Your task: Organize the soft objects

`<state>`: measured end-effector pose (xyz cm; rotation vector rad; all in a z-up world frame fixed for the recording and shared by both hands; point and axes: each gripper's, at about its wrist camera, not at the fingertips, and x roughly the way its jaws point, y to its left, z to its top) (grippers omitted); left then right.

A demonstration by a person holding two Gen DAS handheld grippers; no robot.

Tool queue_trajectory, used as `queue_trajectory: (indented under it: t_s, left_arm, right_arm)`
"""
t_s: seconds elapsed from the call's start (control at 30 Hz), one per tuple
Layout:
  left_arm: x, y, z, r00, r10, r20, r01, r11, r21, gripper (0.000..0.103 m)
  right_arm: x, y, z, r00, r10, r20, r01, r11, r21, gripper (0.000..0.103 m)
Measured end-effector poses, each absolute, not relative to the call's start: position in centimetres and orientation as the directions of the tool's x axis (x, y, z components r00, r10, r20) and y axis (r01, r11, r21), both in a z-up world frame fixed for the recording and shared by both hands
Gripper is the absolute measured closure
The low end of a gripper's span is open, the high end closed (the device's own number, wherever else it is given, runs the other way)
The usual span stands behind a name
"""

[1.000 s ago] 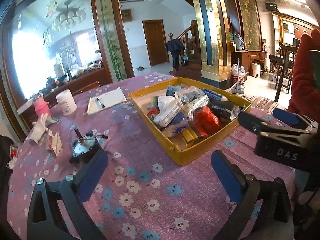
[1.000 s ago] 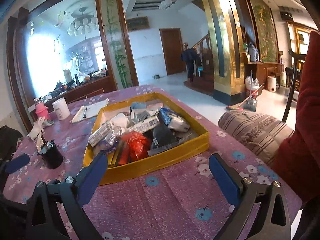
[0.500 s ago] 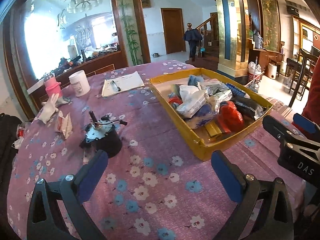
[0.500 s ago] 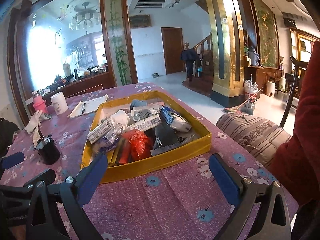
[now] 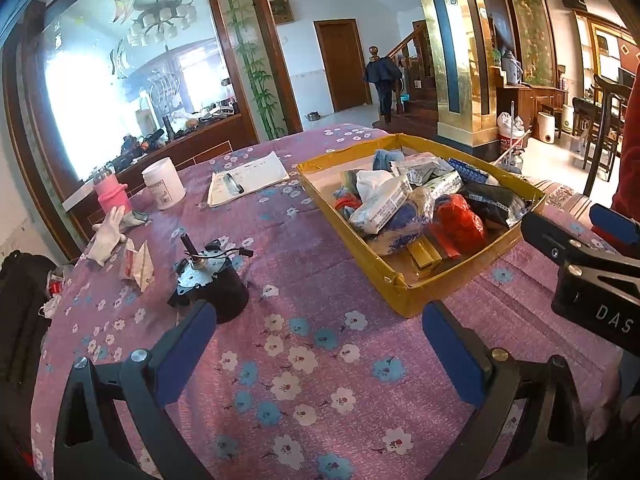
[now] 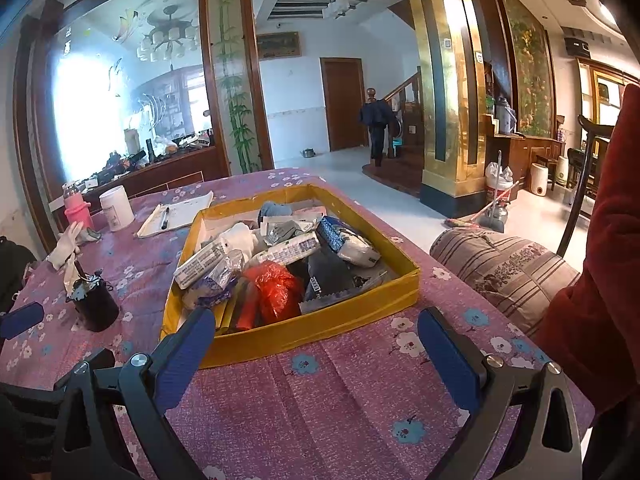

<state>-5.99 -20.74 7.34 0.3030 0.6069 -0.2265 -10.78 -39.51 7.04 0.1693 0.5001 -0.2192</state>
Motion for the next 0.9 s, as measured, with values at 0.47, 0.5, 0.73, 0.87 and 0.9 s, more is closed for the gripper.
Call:
queue_trajectory:
  t_s: [0.47,0.5,0.73,0.87,0.9]
  left_arm:
    - [-6.04,-20.63,7.16,0.795,-0.118,-0.595,0.295,0.932,0.210,0.001]
    - [-6.01,-20.63,7.13,0.795,-0.117,-0.595,0.295,0.932,0.211,0.001]
    - [-5.98,-20.63,7.05,0.794,-0.117,-0.597,0.296,0.931,0.212,0.001]
    - [-5.99,-20.59,6.96,0.794,-0.114,-0.597,0.295,0.931,0.214,0.001]
    - [-5.99,-20.60,7.00,0.794,-0.114,-0.597,0.295,0.931,0.215,0.001]
  right_arm:
    - [-10.74,-39.50,7.06,0.855,-0.166,-0.492,0.248,0.963,0.106,0.001]
    - [-10.75,-39.50,7.06,0.855,-0.166,-0.491,0.248,0.963,0.106,0.001]
    - [-10.86,-39.50,7.13,0.856,-0.167,-0.490,0.249,0.963,0.106,0.001]
    - [-10.85,-39.58,7.17,0.857,-0.168,-0.488,0.250,0.962,0.108,0.001]
    - [-10.84,-39.59,7.16,0.856,-0.167,-0.489,0.249,0.962,0.108,0.001]
